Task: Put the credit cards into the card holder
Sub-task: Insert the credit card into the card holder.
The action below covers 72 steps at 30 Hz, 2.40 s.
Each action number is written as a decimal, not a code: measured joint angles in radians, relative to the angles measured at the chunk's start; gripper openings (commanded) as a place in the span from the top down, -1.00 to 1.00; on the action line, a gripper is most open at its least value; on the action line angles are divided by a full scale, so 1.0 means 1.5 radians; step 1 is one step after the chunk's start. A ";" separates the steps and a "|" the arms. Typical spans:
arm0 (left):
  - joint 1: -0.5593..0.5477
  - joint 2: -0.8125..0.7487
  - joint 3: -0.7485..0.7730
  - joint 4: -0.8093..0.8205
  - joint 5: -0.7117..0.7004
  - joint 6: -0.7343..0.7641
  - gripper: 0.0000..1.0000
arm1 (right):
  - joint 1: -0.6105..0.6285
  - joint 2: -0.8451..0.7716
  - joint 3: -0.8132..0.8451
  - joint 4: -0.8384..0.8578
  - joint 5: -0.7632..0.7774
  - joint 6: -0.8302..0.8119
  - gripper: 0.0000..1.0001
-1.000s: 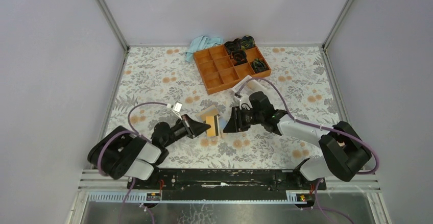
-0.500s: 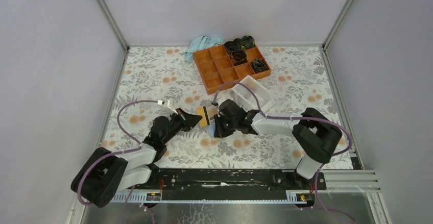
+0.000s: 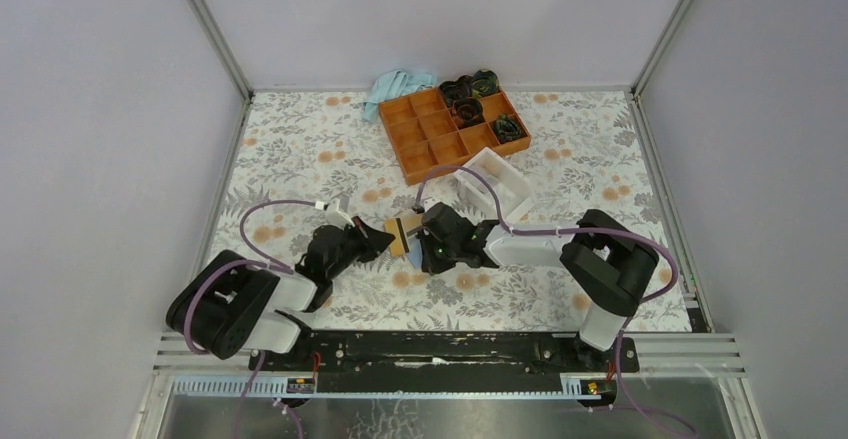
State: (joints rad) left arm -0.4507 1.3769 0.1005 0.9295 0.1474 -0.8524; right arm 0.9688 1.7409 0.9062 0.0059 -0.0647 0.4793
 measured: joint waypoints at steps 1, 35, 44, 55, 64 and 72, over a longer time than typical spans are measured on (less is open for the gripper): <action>0.000 0.003 0.001 0.004 -0.002 0.000 1.00 | 0.001 -0.001 0.000 0.000 0.002 0.000 1.00; 0.000 0.030 -0.032 0.052 0.019 -0.008 1.00 | -0.128 0.047 0.078 -0.064 0.063 -0.043 1.00; 0.000 -0.022 -0.036 0.030 0.021 -0.012 1.00 | -0.147 0.080 0.123 -0.076 0.050 -0.058 1.00; 0.000 -0.094 -0.033 -0.025 -0.032 -0.044 1.00 | -0.148 0.071 0.111 -0.072 0.049 -0.063 1.00; 0.013 0.025 -0.027 0.036 -0.021 -0.121 1.00 | -0.149 0.065 0.102 -0.068 0.047 -0.068 1.00; 0.041 0.056 -0.020 0.097 0.018 -0.181 1.00 | -0.149 0.062 0.096 -0.062 0.045 -0.073 1.00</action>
State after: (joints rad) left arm -0.3897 1.4616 0.0704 1.0744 0.1749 -1.1233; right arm 0.7460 1.8343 1.0504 -0.0872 0.0029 0.3702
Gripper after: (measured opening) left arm 0.011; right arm 0.011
